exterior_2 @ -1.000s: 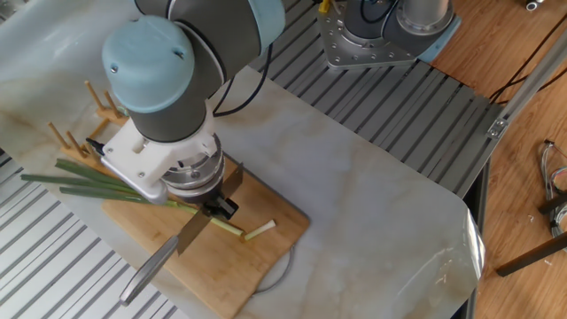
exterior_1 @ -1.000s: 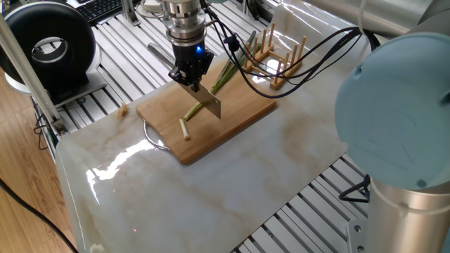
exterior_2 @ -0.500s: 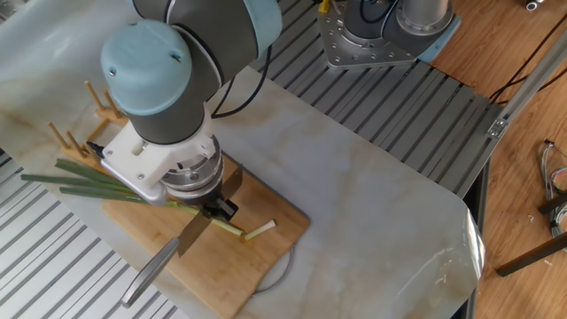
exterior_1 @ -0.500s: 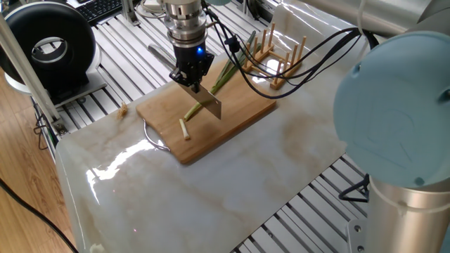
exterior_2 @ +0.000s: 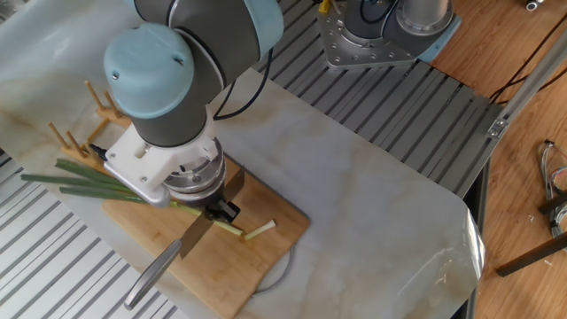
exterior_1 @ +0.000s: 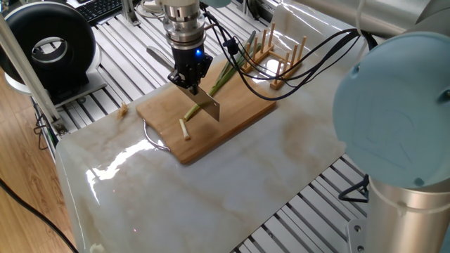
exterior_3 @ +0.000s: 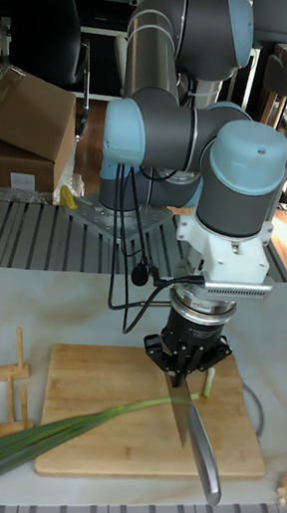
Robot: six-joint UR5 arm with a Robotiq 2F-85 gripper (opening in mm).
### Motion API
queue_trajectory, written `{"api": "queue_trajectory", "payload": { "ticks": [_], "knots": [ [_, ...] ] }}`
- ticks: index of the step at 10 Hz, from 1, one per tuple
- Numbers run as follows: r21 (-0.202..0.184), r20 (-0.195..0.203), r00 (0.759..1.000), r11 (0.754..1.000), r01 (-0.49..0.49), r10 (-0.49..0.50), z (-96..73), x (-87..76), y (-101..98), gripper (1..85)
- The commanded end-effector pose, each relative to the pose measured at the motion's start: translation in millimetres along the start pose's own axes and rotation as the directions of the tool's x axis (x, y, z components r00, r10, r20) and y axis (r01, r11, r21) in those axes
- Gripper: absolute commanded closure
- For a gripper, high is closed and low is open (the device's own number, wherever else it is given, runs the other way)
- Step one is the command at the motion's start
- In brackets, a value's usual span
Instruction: Chop the green garlic
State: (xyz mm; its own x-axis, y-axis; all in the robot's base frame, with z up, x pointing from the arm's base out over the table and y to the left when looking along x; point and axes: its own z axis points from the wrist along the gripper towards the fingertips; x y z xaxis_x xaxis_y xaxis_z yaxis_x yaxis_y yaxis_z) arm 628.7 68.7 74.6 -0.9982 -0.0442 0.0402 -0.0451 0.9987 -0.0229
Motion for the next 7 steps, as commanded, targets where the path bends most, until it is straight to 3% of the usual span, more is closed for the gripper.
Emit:
{"api": "queue_trajectory", "payload": {
  "ticks": [1, 7],
  "knots": [
    [-0.013, 0.005, 1.0, 1.0, -0.006, 0.006, 0.5, -2.0, 2.4, 84.3],
    [-0.013, -0.001, 1.0, 1.0, 0.0, 0.0, 1.2, -0.3, 3.4, 84.3]
  ]
}}
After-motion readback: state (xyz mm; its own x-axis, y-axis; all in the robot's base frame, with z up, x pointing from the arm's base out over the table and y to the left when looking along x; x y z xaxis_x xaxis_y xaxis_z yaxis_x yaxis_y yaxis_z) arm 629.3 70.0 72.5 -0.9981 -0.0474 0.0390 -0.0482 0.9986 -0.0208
